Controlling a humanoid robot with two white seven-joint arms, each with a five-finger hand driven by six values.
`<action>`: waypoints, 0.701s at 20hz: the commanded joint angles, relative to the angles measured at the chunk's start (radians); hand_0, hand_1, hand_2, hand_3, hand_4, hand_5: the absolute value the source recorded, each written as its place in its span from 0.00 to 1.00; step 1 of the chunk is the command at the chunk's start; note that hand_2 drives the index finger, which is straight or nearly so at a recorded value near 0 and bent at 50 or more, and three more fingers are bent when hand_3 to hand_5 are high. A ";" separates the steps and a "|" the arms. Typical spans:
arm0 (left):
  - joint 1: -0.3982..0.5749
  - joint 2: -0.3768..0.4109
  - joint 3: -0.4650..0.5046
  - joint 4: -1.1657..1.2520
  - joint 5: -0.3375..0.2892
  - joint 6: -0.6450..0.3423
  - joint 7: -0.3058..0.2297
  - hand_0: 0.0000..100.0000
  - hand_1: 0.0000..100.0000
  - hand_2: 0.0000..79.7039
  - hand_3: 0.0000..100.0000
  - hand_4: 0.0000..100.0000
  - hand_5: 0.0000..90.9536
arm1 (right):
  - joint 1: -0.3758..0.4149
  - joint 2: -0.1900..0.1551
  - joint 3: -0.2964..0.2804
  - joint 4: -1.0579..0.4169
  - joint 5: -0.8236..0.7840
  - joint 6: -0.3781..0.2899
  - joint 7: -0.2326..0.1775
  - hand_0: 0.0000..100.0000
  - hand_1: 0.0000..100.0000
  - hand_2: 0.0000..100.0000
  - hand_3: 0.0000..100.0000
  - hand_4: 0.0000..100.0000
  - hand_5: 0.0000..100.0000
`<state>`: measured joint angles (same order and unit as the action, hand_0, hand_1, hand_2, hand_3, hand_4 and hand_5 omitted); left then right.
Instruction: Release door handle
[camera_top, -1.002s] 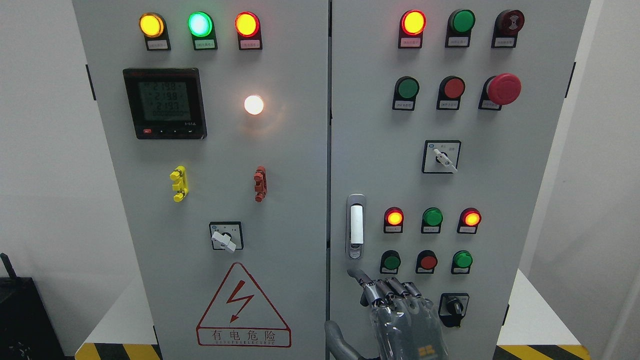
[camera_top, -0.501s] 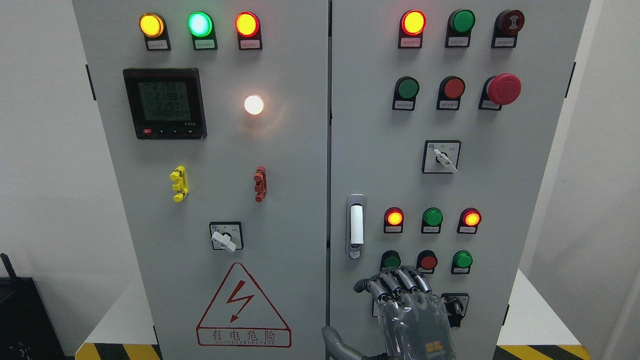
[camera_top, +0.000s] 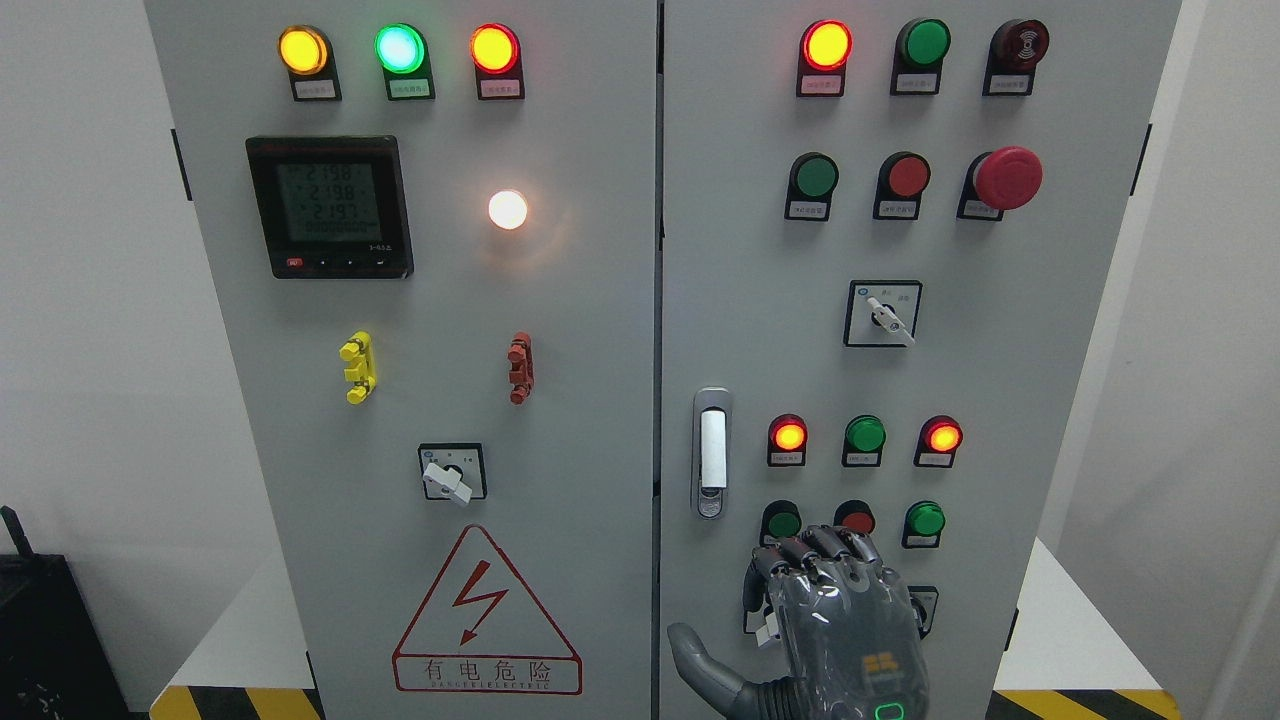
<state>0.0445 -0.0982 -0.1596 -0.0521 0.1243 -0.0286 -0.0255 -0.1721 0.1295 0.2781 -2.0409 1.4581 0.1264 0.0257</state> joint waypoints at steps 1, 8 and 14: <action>0.000 0.000 0.000 0.000 0.000 0.001 -0.001 0.00 0.00 0.04 0.17 0.13 0.00 | -0.029 0.004 -0.023 0.050 0.053 0.024 0.013 0.09 0.27 0.78 0.89 0.69 0.49; 0.000 0.000 0.000 0.000 0.000 0.001 -0.001 0.00 0.00 0.04 0.17 0.13 0.00 | -0.079 0.005 -0.019 0.067 0.051 0.059 0.039 0.10 0.22 0.80 0.94 0.70 0.49; 0.000 0.000 0.000 0.000 0.000 -0.001 -0.001 0.00 0.00 0.04 0.17 0.13 0.00 | -0.106 0.005 0.007 0.077 0.053 0.128 0.057 0.10 0.20 0.82 0.95 0.71 0.50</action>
<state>0.0445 -0.0982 -0.1595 -0.0521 0.1243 -0.0281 -0.0255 -0.2489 0.1331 0.2707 -1.9931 1.5051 0.2405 0.0784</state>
